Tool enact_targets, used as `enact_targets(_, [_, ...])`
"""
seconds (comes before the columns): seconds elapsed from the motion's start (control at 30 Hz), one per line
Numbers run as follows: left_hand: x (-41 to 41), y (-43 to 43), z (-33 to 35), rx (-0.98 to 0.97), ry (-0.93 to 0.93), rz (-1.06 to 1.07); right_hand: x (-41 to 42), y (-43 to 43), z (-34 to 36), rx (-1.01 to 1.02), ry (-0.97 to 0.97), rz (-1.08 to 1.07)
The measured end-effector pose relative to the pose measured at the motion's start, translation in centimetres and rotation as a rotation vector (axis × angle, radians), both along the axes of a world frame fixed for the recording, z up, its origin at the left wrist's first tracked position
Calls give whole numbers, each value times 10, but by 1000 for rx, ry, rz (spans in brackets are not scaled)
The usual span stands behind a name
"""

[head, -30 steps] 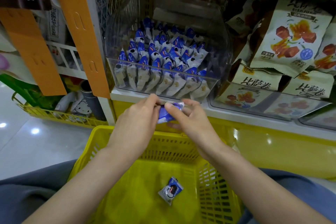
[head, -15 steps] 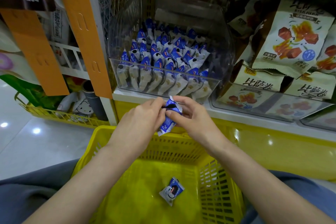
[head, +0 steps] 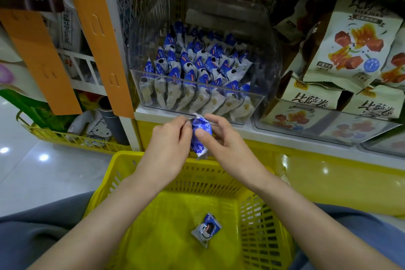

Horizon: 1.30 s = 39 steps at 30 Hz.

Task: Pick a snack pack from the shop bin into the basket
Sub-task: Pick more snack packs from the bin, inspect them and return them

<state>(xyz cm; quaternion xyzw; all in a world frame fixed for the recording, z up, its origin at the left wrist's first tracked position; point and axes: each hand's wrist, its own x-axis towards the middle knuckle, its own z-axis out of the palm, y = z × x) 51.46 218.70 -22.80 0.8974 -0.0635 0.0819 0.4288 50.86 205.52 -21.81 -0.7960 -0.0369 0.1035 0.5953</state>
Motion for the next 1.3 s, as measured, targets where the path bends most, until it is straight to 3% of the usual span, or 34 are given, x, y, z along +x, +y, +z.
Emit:
enact_targets(0.07, [2, -3, 2, -147, 104, 34, 4, -1, -2, -38, -11, -21])
enact_targets(0.2, [0, -6, 9, -634, 350, -32, 5, -6, -4, -188, -124, -90])
enact_targets(0.37, [1, -5, 8, -612, 281, 5, -1, -6, -8, -343, -339, -49])
enact_targets(0.5, [4, -1, 8, -549, 193, 49, 0, -5, -7, -426, -399, -42])
enact_targets(0.57, [6, 3, 9, -543, 140, 72, 1, -4, -4, -349, -323, -23])
enact_targets(0.7, [12, 11, 11, -574, 86, 103, 5, -3, 3, 13, -136, -7])
enact_targets(0.83, [9, 9, 15, -672, 150, 2, 5, -6, 7, 94, -110, -17])
enact_targets(1.07, [6, 15, 22, -320, -45, -60, 3, -9, 8, -24, -166, 24])
enact_targets(1.3, [28, 40, 50, 139, -269, -48, 18, -11, 29, 68, -403, -176])
